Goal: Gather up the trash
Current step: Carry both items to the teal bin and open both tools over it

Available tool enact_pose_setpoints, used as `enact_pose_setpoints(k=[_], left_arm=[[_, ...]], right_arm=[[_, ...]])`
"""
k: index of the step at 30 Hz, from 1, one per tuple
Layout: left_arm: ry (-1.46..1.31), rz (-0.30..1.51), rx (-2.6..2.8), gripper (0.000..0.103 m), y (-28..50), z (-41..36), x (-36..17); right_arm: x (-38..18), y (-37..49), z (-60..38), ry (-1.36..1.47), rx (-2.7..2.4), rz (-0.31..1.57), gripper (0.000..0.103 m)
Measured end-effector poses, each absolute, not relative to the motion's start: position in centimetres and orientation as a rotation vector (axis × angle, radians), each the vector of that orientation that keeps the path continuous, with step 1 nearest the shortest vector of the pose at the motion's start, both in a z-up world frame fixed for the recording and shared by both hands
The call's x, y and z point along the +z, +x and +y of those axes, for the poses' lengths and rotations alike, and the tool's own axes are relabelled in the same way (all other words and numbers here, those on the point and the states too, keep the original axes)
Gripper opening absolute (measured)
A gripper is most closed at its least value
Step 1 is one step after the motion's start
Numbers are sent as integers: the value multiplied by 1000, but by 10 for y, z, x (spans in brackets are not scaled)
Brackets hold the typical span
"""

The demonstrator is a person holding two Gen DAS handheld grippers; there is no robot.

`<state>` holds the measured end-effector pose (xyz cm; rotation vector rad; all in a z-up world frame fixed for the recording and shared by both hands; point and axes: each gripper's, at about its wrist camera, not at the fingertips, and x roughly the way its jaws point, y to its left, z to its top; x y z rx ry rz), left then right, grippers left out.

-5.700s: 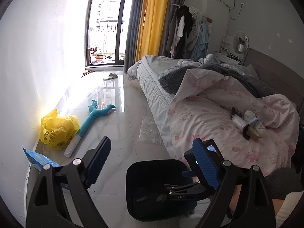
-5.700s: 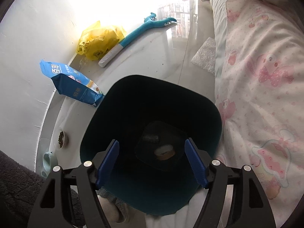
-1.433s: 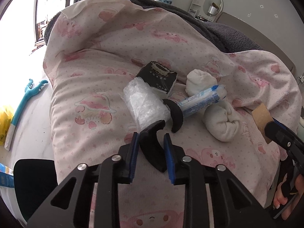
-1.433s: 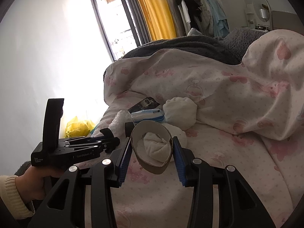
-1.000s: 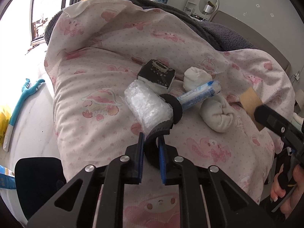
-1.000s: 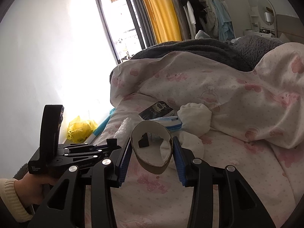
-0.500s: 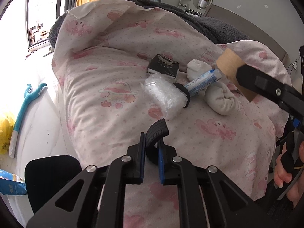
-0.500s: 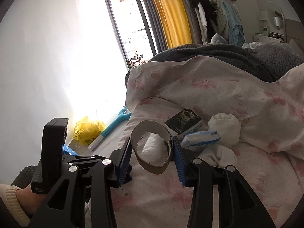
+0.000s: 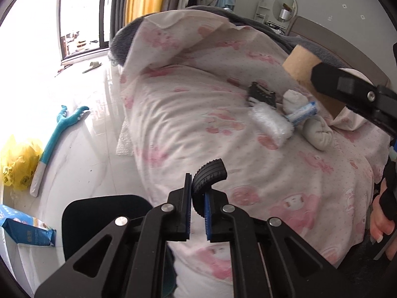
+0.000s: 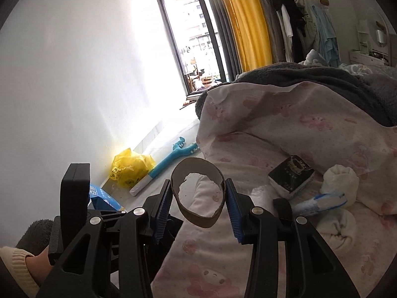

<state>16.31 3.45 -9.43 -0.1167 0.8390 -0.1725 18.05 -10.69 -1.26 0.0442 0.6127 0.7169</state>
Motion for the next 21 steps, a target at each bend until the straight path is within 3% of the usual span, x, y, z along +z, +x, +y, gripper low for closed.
enact_pose_setpoints(k=[21], left_arm=[[-170,996,-25,10,140,130,-143]], right_arm=[[-21,172,1,-33,826,687,43]])
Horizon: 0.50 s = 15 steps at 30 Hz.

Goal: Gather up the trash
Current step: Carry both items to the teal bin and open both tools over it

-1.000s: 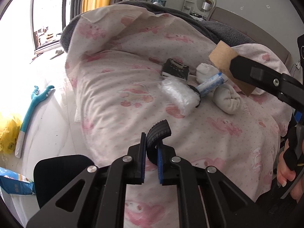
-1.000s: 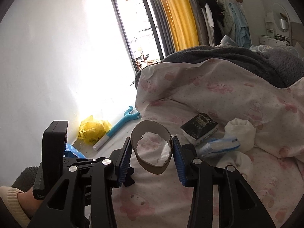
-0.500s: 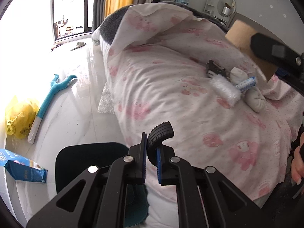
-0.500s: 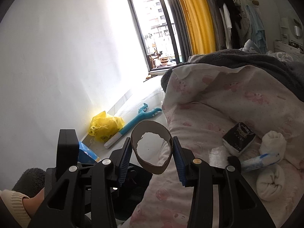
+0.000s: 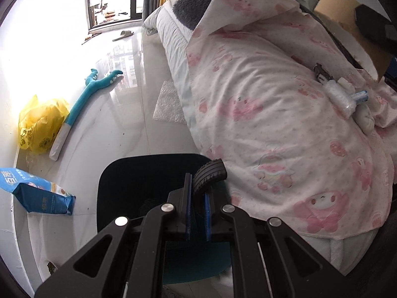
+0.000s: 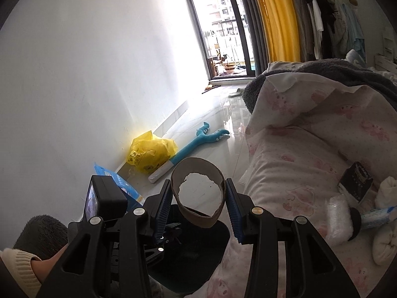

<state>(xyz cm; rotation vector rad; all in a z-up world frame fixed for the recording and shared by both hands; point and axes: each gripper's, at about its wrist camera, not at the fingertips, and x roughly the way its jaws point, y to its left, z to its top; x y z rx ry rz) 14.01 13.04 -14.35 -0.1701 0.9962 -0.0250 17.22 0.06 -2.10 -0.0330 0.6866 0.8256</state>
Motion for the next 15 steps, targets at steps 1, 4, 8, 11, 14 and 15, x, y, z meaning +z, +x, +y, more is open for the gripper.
enact_pose_setpoints(k=[1,4,8,11,14,15], left_arm=[[-178,1009,-20,10,139,135,-147],[-204,1046,-2,10,136,150,-160],[-236,1090,19,10,130,167,-175],[-240,1124,31,10,126,176,-185],[-245,1158,35,10,122,184,-195],[-247,1170,34,10,121,186,-198]], right_arm=[[-22,173,5,-35,828,691,43],[-26,173,18,-43,836,710,43],[-35,172,36,-67,845,754,43],[-43,172,50,-88,854,788,43],[-50,171,62,-100,860,819,43],[-52,172,65,-103,862,827,43]])
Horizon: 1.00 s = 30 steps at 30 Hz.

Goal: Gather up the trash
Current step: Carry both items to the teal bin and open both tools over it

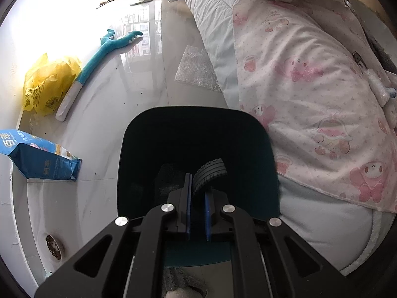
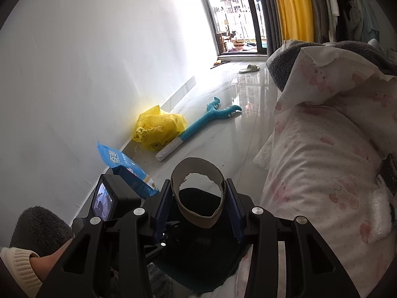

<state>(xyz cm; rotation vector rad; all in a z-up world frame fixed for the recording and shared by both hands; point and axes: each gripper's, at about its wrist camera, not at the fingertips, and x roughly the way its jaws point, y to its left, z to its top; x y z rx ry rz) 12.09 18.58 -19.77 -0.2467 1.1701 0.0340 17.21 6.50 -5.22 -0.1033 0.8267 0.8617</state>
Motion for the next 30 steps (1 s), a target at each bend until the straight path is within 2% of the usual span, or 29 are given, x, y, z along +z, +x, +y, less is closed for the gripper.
enact_pose_setpoints(k=[17,19,22,24,30], left_arm=[[-254,1303,20,12,102,207,-230],[-255,1308,17,16,99,209,-230],[-245,1297,11,27,94,212,-227],[-239,1282,15,37,91,215,-223],[-242,1233,22,56,84,225,-211]], right_arm=[[-99,171,114,-192,853,1019,43],[-107,171,118,-200,844,1046,43],[-117,173,123,-212,834,1078,43],[-124,173,126,-218,827,1098,43],[-140,175,134,-233,815,1155,43]])
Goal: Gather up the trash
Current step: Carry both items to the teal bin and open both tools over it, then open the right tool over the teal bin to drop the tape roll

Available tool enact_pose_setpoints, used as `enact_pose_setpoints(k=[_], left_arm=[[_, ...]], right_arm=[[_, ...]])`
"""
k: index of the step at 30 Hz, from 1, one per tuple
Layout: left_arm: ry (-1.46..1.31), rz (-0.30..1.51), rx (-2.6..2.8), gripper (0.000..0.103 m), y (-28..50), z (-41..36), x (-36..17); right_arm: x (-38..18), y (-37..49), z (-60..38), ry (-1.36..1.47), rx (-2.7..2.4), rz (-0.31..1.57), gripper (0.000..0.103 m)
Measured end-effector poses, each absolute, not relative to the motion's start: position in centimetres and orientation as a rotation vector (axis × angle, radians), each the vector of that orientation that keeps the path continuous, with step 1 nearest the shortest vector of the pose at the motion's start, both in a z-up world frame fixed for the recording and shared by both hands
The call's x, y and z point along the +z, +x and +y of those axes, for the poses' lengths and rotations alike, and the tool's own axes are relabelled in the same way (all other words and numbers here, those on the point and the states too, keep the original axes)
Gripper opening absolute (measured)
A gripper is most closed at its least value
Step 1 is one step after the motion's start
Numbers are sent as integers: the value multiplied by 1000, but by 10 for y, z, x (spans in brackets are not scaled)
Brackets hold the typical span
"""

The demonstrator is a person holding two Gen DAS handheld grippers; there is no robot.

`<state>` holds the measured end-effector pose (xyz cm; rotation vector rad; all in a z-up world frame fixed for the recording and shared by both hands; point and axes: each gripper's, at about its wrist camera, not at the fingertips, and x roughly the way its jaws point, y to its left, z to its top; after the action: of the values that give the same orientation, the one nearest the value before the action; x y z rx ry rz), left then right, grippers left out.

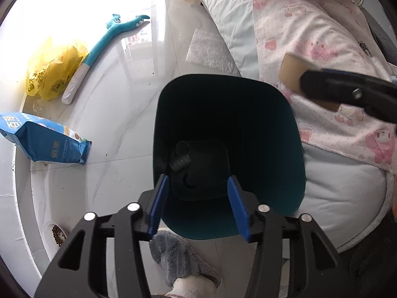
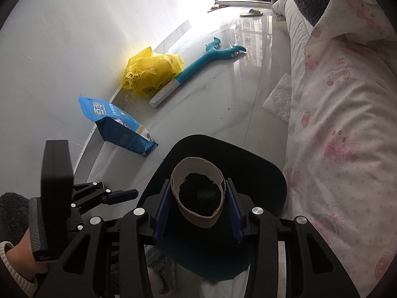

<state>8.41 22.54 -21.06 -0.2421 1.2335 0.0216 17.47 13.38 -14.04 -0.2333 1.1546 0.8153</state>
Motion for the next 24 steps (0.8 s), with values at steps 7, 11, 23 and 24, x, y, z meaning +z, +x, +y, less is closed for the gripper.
enact_pose_setpoints(k=[7,11,23,24], left_arm=[[-194,1137,54,73,75,233,-190],[-179,1077,65,74,69,237,-175],[-159,846,137,85,52,251,-121],[-154,828,142,85,51,251,-115]], right_arm=[[-161,173,144,-256,791,1217,43],[-173,171,154,-283,780,1249,43],[-210,165,162,-342,735,1335,43],[-213,165,161,-348,729,1342,43]])
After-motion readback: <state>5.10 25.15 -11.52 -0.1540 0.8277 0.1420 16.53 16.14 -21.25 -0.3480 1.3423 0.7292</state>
